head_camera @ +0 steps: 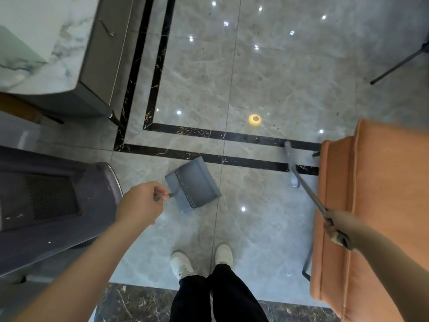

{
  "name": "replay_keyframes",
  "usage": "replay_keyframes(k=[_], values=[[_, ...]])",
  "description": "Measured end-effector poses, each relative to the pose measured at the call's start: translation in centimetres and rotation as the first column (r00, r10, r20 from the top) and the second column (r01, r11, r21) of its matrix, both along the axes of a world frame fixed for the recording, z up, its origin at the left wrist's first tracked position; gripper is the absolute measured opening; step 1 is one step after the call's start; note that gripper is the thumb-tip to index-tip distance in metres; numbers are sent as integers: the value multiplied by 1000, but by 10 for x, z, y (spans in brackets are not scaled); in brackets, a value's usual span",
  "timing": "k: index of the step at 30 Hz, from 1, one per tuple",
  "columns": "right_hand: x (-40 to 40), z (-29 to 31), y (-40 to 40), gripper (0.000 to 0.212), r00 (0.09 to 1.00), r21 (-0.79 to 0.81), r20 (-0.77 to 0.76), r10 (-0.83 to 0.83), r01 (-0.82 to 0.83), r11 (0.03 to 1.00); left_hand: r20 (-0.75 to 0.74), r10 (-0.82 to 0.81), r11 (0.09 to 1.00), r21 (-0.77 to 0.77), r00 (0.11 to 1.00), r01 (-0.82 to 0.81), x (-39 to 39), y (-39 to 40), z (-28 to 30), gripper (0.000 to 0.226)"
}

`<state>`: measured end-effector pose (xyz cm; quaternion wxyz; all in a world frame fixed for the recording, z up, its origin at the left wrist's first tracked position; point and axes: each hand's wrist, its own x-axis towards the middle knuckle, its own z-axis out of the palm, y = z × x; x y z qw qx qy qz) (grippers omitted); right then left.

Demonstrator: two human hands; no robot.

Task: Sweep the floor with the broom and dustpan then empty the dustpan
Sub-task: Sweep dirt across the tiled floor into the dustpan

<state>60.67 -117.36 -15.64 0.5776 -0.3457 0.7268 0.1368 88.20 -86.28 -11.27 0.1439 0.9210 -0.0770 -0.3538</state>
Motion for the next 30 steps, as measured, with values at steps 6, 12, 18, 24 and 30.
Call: replay_keyframes(k=[6,12,18,24,30], values=[[29,6,29,42,956,91,-11,293,-291,952,39,-45,995,89,998,41,16,-9,2,19],[41,26,50,42,935,221,46,352,-353,909,39,-16,997,80,999,13,21,-12,1,24],[53,41,39,39,917,100,18,398,-398,912,45,-44,995,93,998,40,20,-7,0,22],[96,30,22,43,781,-184,-142,608,-625,759,36,-67,997,51,997,66,24,-6,-8,18],[138,-1,7,45,825,-118,-129,550,-564,818,98,-103,993,61,990,98,25,-3,-12,20]])
